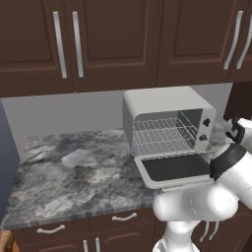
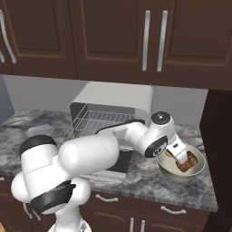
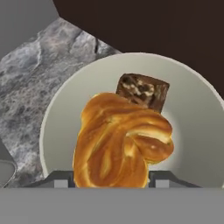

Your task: Pick up the heated bread from the toaster oven and place it in the bowl. Then move the bread bowl to the dining counter.

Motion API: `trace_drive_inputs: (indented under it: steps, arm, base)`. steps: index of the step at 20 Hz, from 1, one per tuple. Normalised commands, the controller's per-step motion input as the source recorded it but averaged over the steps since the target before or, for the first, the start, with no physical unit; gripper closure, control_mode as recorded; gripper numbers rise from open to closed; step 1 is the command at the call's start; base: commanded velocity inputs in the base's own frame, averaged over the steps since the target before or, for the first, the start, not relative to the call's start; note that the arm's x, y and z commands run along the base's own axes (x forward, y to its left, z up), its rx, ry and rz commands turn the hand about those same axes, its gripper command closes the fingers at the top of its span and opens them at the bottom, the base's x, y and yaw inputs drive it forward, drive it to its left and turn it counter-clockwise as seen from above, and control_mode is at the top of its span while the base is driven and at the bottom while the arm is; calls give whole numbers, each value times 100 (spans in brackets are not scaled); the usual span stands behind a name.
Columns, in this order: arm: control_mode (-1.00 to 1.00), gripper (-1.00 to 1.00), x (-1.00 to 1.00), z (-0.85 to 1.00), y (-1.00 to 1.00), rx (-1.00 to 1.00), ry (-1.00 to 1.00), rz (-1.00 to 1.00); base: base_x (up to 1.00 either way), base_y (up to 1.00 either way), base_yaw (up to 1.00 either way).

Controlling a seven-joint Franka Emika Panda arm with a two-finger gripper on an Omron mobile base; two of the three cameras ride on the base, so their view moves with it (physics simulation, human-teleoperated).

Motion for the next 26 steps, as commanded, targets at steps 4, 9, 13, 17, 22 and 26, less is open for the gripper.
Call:
trace_drive_inputs:
  steps: [4,9,13,17,22,26]
  arm:
    - [-100,-100,10,0,-2,1,-3,-4]
    - [-100,-100,-7,0,0,3,0,-9]
    - [-100,-100,-70,0,0,6,2,-27]
    - [-100,-100,-60,-6,-10,6,9,-32]
    - [-100,-100,-6,-51,-40,17,1,-19]
    - [-100,-100,1,-37,-9,17,0,-6]
  base:
    - [0,0,0]
    - [0,0,0]
    - [0,0,0]
    - [0,0,0]
    - [0,0,0]
    - [0,0,0]
